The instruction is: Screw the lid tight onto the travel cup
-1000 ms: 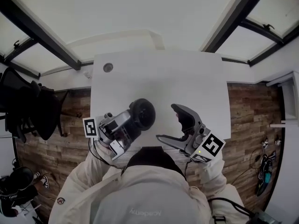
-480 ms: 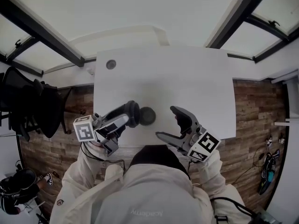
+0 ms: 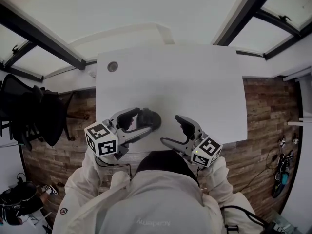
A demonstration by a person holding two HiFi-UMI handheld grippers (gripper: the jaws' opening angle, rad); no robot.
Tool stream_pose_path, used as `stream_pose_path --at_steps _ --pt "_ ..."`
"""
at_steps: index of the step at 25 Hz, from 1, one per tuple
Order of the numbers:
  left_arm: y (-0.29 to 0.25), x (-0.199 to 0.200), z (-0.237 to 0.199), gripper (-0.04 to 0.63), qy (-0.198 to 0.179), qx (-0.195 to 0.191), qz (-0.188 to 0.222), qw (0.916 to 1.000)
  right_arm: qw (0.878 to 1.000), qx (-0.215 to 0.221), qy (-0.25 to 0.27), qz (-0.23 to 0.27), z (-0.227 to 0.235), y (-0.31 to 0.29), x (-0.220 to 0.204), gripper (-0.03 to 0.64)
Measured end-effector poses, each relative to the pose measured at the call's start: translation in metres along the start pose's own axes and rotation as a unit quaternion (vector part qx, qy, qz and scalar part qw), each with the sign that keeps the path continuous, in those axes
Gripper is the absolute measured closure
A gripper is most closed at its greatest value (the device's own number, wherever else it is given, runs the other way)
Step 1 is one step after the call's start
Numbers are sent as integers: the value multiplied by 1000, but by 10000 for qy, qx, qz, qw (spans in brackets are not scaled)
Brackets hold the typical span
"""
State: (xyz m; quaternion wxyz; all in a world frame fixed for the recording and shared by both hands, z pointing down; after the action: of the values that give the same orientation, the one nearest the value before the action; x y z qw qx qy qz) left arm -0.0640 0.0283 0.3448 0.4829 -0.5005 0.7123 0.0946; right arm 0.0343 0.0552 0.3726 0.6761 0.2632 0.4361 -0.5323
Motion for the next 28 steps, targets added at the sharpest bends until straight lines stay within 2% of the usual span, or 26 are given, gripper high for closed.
stream_pose_path --at_steps 2,5,7,11,18,22,28 --pt "-7 -7 0 212 -568 255 -356 9974 9999 -28 -99 2 3 2 -5 178" --pt "-16 -19 0 213 -1327 551 -878 9857 9998 -37 -192 -6 7 4 -10 178" --pt "-20 -25 0 213 -1759 708 -1117 9755 9997 -39 -245 18 7 4 -13 178" --pt "-30 -34 -4 215 -2550 941 -1539 9500 9994 -73 -327 56 10 5 -16 178" --pt "-42 -47 1 215 -3363 1058 -2249 9084 9987 -176 -465 98 20 10 -27 178" --pt "-44 -55 1 215 -3588 1190 -2486 8918 9984 -196 -526 119 22 12 -33 178" --pt "-51 -64 3 215 -3858 1343 -2708 8716 9978 -213 -605 175 24 16 -38 178"
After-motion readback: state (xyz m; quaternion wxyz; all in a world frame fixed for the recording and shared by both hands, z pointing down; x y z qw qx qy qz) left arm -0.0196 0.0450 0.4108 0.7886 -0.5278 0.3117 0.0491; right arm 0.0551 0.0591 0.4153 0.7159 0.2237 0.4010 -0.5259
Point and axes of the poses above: the fingertips, and each gripper's own axes: y backward along the fingers, z to its right, x out of its top, the point moved 2 cm from there along y, backward along the fingers, and after that the axes turned 5 degrees about x, right-handed, at the moved point
